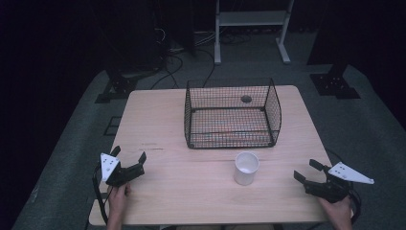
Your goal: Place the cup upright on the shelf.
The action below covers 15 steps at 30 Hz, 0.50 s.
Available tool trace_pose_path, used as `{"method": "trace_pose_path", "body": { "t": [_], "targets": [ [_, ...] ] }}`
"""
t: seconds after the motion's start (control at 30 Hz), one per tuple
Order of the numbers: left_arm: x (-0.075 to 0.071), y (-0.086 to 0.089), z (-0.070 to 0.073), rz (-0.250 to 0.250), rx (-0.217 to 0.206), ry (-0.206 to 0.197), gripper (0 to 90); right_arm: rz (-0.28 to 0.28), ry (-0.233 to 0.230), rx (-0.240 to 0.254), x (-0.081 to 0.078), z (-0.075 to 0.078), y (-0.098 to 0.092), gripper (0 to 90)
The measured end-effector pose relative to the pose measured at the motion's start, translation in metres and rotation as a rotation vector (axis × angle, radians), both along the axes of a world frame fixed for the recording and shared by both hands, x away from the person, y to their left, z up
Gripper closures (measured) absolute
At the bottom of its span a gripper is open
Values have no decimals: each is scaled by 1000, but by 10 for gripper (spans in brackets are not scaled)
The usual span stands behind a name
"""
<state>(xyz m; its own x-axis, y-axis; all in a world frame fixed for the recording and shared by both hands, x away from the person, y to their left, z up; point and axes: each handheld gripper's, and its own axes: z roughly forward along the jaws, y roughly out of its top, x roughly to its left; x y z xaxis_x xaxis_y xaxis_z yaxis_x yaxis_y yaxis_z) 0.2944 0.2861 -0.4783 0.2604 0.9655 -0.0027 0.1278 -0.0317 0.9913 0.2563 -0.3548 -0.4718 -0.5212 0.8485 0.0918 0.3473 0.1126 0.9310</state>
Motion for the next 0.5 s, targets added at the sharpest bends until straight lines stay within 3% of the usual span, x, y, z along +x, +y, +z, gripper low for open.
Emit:
{"method": "trace_pose_path", "body": {
  "t": [0.5],
  "targets": [
    [-1,0,0,-5,4,-5,0,69,6,-46,4,9,19,130]
  ]
}}
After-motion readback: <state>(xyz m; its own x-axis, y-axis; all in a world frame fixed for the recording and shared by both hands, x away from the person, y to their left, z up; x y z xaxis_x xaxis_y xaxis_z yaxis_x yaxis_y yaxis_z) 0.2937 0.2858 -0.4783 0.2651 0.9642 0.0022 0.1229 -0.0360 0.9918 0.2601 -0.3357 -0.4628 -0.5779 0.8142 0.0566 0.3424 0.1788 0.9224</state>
